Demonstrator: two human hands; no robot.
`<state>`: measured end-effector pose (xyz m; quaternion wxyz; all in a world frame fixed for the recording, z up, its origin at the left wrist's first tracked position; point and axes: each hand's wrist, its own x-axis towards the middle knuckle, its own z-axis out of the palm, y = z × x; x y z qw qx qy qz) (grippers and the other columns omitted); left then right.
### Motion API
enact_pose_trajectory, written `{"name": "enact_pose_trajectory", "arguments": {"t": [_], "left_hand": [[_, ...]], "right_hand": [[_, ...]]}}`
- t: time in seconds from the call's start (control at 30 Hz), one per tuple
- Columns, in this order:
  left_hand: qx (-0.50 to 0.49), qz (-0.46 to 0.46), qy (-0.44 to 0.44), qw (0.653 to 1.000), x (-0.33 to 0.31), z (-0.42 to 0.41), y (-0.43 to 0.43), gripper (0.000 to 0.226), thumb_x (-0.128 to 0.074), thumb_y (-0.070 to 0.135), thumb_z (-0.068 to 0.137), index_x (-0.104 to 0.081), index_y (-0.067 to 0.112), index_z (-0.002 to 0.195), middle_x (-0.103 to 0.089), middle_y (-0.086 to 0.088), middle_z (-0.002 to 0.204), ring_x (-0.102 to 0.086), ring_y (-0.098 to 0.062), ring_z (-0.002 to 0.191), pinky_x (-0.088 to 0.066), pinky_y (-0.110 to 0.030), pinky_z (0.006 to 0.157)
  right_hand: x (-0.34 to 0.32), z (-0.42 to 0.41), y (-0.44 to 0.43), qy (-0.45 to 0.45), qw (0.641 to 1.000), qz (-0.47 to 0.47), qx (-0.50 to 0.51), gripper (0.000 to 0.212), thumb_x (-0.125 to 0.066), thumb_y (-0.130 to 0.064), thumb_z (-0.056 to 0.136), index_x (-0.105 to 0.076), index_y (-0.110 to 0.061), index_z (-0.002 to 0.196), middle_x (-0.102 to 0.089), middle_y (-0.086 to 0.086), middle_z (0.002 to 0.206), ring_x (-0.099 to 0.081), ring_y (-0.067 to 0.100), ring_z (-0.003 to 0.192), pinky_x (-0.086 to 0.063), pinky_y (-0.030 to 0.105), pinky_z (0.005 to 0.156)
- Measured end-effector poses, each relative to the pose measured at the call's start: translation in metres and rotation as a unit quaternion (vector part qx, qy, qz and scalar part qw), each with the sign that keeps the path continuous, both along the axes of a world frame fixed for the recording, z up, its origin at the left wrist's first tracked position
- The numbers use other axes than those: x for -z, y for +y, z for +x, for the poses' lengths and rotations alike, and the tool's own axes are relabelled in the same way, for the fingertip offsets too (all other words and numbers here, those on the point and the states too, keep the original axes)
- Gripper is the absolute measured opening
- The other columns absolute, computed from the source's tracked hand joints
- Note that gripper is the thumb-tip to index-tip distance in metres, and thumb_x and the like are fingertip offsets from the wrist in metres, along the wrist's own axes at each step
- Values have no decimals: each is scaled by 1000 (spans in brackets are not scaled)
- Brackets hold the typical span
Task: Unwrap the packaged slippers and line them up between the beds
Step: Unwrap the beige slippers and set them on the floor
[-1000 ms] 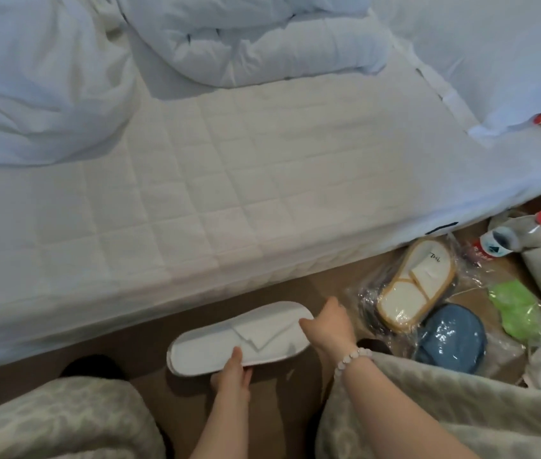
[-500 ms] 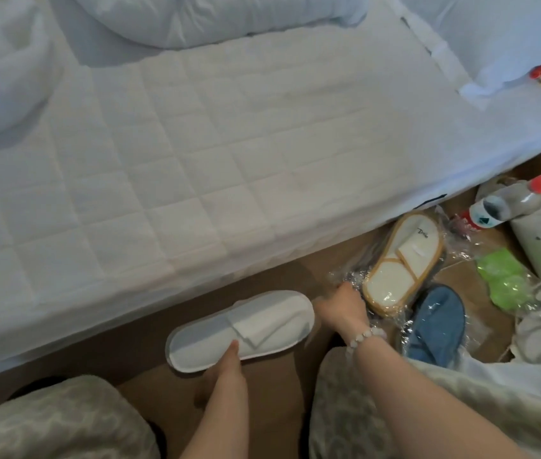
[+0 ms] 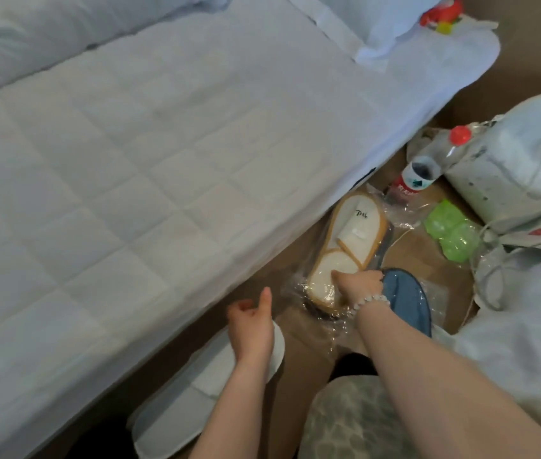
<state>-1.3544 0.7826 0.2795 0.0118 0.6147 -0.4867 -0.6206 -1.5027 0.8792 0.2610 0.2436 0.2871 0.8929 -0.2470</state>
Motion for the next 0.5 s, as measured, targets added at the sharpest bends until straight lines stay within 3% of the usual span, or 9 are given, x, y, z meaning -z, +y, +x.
{"name": "enact_pose_trajectory", "arguments": {"t": [0.2, 0.4, 0.5], "left_hand": [[89, 43, 16, 995, 16, -36, 13, 34, -62, 41, 86, -51, 12, 99, -65, -14, 101, -64, -35, 100, -51, -47, 91], [156, 46, 32, 986, 23, -47, 23, 33, -63, 36, 86, -50, 11, 103, -64, -13, 105, -63, -29, 88, -53, -43, 87], [183, 6, 38, 982, 16, -49, 26, 34, -68, 34, 83, -49, 14, 103, -61, -1, 92, -63, -27, 95, -52, -44, 90]], "right_hand": [[27, -8, 20, -55, 991, -122, 22, 72, -81, -36, 66, -54, -1, 123, -64, 14, 117, -65, 27, 97, -56, 39, 85], [14, -6, 26, -82, 958, -260, 89, 66, -82, -13, 66, -52, 0, 124, -65, 16, 114, -65, 31, 99, -54, 47, 88], [-4, 3, 27, -104, 947, -285, 109, 57, -76, -9, 75, -51, 1, 125, -64, 17, 115, -64, 32, 101, -53, 47, 88]]}}
